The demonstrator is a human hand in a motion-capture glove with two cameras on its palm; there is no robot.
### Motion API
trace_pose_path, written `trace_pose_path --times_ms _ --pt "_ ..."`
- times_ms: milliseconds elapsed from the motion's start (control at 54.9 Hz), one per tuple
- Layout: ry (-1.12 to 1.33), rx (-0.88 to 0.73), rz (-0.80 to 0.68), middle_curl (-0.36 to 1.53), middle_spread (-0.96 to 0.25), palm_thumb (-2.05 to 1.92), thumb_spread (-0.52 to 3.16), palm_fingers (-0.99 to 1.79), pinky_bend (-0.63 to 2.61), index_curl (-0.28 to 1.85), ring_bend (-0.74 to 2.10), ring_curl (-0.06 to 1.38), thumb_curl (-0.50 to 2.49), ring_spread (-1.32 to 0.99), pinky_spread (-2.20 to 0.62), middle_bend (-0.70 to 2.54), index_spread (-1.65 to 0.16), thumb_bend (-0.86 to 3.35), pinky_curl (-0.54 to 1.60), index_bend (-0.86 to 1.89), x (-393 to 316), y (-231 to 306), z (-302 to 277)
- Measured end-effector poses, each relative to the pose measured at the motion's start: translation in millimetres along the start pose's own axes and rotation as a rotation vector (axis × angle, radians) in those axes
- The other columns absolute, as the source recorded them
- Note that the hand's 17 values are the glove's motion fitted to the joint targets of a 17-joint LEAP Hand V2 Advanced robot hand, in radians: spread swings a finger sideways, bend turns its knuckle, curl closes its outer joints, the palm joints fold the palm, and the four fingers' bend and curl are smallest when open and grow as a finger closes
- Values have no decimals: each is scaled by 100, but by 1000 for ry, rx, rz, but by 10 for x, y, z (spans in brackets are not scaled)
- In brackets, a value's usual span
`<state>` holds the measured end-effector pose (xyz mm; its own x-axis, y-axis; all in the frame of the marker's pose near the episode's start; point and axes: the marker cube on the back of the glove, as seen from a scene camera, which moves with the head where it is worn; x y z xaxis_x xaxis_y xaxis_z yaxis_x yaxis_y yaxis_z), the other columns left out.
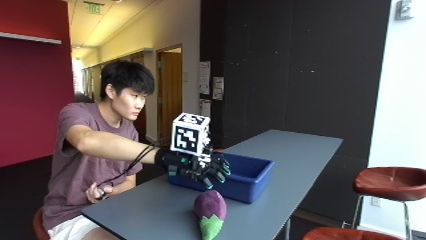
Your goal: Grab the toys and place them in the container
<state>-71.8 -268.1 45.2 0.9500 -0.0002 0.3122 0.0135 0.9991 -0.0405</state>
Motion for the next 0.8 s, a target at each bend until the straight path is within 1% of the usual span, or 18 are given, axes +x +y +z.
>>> trace_pose_path --times_ms 128,146,164,237,292,364,419,437,547,583,674,711,729,747,765,802 --pt "20 -78 5 30 -13 -4 133 -16 72 29 27 40 24 -5 1 14 -26 -3 39 14 175 -166 315" --pt "25 -87 3 30 -13 -5 133 -11 72 29 28 40 23 -5 2 15 -26 -4 39 14 192 -189 365" --pt "31 -98 1 29 -13 -4 132 -19 72 28 26 39 24 -5 2 13 -26 -3 39 13 213 -217 425" --pt "39 -132 -8 28 -13 -2 130 -23 71 28 21 38 25 -4 2 12 -26 -3 38 13 287 -313 650" --pt "0 -126 -34 27 -12 -1 129 -24 69 27 18 38 25 -4 3 11 -26 -2 38 12 328 -375 798" --pt "-53 -71 -99 27 -12 1 127 -21 61 28 18 37 27 -3 3 14 -27 -1 36 15 382 -471 926" --pt "-21 -31 -117 28 -13 4 127 -12 52 29 19 37 28 -4 3 19 -28 0 34 18 375 -522 957" --pt "-6 -17 -118 29 -14 5 126 -5 48 29 22 38 29 -5 3 22 -28 0 33 19 359 -534 972" --pt "22 77 -148 32 -16 8 124 14 42 31 31 38 31 -10 3 27 -28 -1 30 20 337 -589 1001" --pt "11 118 -157 35 -18 9 125 33 37 31 40 40 31 -15 2 36 -28 -1 28 18 350 -618 997" --pt "-3 200 -152 41 -22 15 127 60 27 34 56 44 34 -22 1 53 -26 1 25 21 314 -683 1013" --pt "-8 227 -143 43 -22 16 127 66 26 35 60 46 35 -24 0 57 -26 1 25 23 289 -702 1014" --pt "-10 243 -136 41 -23 14 127 48 26 34 55 44 34 -24 1 52 -26 0 25 19 273 -709 1015" --pt "-12 263 -128 45 -23 17 128 64 26 39 64 50 35 -25 0 59 -26 1 27 25 257 -717 1016" --pt "-14 287 -119 47 -23 19 128 74 24 38 68 51 36 -26 -2 65 -25 2 26 24 244 -724 1014" --pt "-19 337 -97 49 -25 30 124 83 25 38 75 52 41 -29 -5 69 -26 6 26 22 229 -739 1008"
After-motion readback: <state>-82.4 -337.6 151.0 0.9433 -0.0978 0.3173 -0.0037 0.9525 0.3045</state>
